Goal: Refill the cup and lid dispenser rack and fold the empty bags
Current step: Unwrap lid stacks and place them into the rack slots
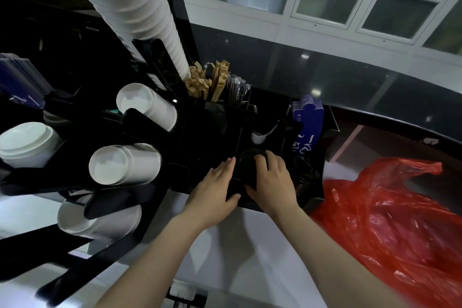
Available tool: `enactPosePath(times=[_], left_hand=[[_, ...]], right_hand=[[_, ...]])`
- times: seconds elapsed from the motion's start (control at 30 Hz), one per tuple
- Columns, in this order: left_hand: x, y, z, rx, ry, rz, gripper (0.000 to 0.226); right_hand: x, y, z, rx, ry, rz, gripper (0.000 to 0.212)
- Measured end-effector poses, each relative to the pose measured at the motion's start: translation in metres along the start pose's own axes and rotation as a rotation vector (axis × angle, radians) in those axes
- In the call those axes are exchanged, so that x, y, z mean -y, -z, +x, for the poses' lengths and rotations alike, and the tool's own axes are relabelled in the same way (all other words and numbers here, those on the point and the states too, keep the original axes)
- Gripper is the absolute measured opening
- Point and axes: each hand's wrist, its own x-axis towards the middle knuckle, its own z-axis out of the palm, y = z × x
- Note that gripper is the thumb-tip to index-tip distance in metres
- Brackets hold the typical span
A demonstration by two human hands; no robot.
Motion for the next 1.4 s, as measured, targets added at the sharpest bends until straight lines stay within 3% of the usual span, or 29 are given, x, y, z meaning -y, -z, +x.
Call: enactPosePath(times=[0.23, 0.5, 0.67, 1.0, 1.07, 1.13, 1.2, 1.27, 1.4], left_hand=[[0.004, -0.001, 0.004, -0.008, -0.095, 0.123, 0.077], [0.005, -0.005, 0.005, -0.005, -0.13, 0.204, 0.07], [0.005, -0.005, 0.003, -0.011, -0.129, 0.211, 0.071], [0.001, -0.001, 0.001, 0.0, -0.133, 0.225, 0.07], [0.002, -0.001, 0.0, 0.002, -0.137, 0.238, 0.071], [0.003, -0.001, 0.0, 0.002, -0.137, 0.248, 0.072], [0.004, -0.003, 0.0, 0.006, -0.134, 0.256, 0.073], [0.003, -0.003, 0.0, 0.01, -0.133, 0.264, 0.074], [0.003, -0.004, 0.0, 0.005, -0.125, 0.266, 0.074]], right_hand=[[0.004, -0.014, -0.003, 0.118, 0.095, -0.216, 0.065], [-0.003, -0.008, -0.023, 0.009, 0.142, -0.223, 0.068], [-0.006, -0.012, -0.035, 0.01, 0.163, -0.337, 0.056], [-0.001, -0.006, -0.025, 0.214, 0.126, -0.348, 0.058], [0.0, 0.005, -0.028, 0.151, 0.142, -0.258, 0.053], [-0.007, 0.013, -0.034, -0.048, 0.145, -0.109, 0.038], [-0.023, 0.019, -0.038, -0.248, 0.086, 0.075, 0.032], [-0.043, 0.025, -0.036, -0.321, -0.049, 0.19, 0.037], [-0.074, 0.025, -0.035, -0.033, -0.322, 0.056, 0.07]])
